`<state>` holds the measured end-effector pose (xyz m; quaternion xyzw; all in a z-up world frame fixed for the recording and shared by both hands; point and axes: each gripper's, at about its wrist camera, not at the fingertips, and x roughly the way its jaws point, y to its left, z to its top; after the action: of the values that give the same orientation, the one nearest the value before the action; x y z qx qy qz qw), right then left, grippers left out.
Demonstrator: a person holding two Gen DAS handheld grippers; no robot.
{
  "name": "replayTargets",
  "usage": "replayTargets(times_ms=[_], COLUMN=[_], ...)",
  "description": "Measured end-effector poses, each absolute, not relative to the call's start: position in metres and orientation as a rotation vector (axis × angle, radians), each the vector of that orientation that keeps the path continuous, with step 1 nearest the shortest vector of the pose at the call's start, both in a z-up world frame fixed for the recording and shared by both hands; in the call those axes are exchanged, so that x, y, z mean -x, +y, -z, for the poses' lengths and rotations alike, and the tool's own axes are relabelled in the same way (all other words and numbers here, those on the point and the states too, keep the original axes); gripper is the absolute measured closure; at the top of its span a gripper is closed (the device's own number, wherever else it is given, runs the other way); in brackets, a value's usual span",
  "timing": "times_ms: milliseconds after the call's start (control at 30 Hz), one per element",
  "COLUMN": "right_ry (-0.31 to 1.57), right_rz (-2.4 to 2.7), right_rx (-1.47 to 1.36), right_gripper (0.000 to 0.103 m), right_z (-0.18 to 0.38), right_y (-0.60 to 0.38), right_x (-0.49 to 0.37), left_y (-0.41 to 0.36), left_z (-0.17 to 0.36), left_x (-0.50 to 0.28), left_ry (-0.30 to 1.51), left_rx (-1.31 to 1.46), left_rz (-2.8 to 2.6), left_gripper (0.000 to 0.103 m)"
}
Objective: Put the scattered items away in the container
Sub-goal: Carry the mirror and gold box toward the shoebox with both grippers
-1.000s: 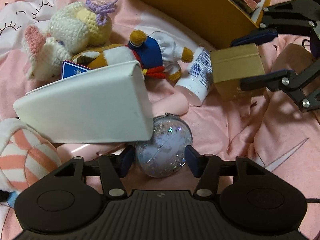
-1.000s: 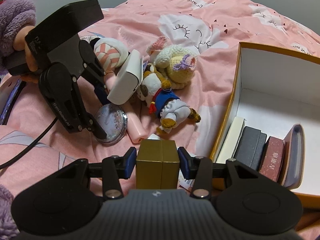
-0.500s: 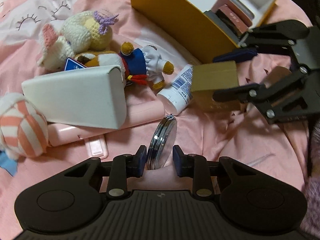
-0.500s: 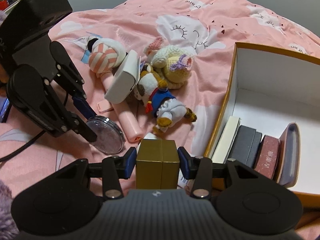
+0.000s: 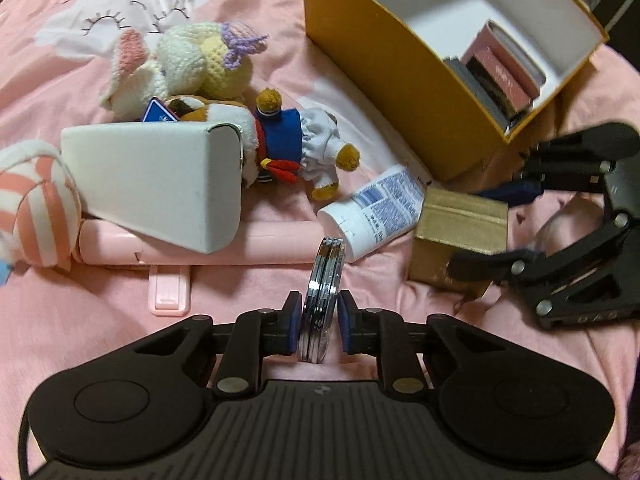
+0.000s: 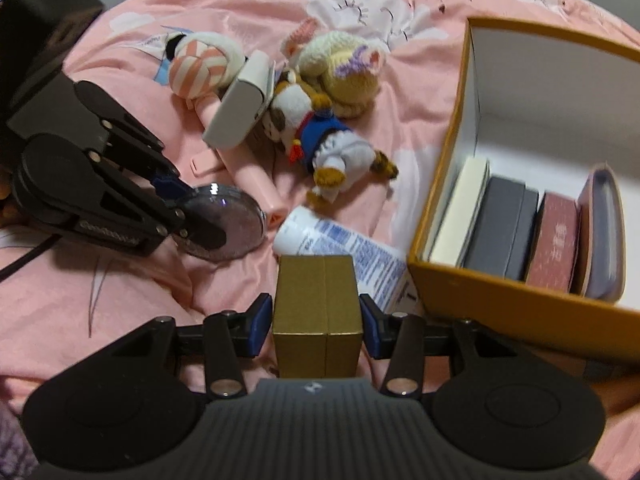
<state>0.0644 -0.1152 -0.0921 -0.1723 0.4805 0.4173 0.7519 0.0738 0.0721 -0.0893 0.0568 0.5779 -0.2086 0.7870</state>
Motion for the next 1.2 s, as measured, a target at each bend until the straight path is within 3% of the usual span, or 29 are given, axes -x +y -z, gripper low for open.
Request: replayTargets(times_ms=[400,633,967,1200], right_ry=[1.082,1.027,0.729,0.768], right_rz=[-0.924,-0.987,-0.804,-0.636], right_rx=[0.341,0.217,0.216,0.183], right_gripper=[0.056,0.056,0.056,0.056], right_z=[0.087,0.023,-0.079,-0.086], right_y=[-0.124,-0.161,-0.236,-0.271], right_x=[-0.068,-0.067,-0.082,-0.151], left_y=[0.089,0.086,0.028,-0.046], left_z=[0.057,0.020,-0.027,-0.031], left_x=[-0.065,-0.068,-0.100,-0.157], left_ry=[1.135,1.094,1.008,1.068], left_rx=[0.146,0.333,0.456,0.441], left_rz=[0.301,0.327,0.518,0.597], left_gripper=[0.088,0.088,0.088,0.088])
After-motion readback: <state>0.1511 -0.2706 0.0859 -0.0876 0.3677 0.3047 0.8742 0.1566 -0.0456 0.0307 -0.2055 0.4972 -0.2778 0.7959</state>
